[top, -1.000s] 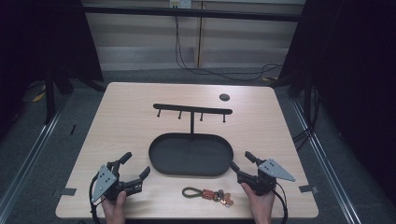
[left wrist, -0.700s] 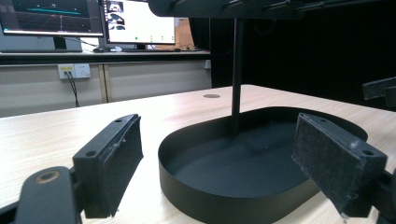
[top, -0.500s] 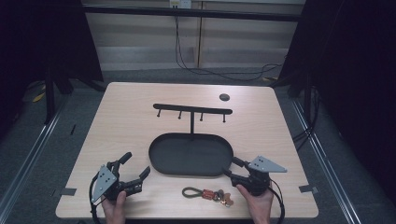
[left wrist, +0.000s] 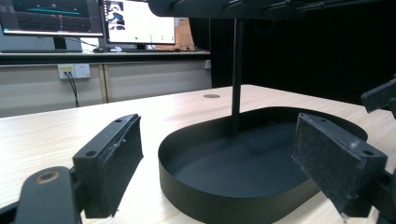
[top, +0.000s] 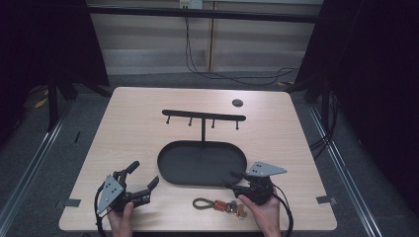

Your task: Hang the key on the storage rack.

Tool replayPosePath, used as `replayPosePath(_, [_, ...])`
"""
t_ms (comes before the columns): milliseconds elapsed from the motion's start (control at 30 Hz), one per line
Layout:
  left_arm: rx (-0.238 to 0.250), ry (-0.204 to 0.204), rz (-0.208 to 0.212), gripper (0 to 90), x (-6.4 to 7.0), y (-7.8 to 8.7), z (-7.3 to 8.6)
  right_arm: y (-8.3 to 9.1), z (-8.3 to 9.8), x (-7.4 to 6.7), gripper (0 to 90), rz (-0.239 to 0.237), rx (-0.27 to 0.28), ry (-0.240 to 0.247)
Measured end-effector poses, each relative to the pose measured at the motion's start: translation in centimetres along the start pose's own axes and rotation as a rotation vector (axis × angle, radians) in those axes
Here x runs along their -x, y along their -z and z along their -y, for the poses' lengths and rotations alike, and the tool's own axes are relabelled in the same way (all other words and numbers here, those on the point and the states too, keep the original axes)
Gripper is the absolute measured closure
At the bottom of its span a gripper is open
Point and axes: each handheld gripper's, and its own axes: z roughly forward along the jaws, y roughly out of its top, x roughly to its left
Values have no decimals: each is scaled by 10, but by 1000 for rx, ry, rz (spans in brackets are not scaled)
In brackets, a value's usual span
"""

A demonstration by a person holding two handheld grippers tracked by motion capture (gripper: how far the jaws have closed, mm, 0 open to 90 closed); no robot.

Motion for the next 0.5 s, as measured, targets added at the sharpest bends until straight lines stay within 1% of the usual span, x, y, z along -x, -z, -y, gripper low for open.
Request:
replayPosePath(100, [1,-1,0,157,0,0,0,-3,-1,-2,565,-42,-34,14])
replayPosePath(133, [1,0,0,157,0,0,0,-5,-2,-3,581,-76,-57,19])
replayPosePath(267, [0,-2,-1,157,0,0,0,-8,-5,-5,590,-94,-79,29])
replayPosePath(367, [-2,-4,0,157,0,0,0,-10,-8,-7,612,-122,-105,47])
replayPosePath(400, [1,2,-1,157,0,0,0,-11,-10,-8,612,-130,-117,51])
replayPosePath(500, [-2,-4,0,157,0,0,0,-15,-15,-10,617,-152,-153,75])
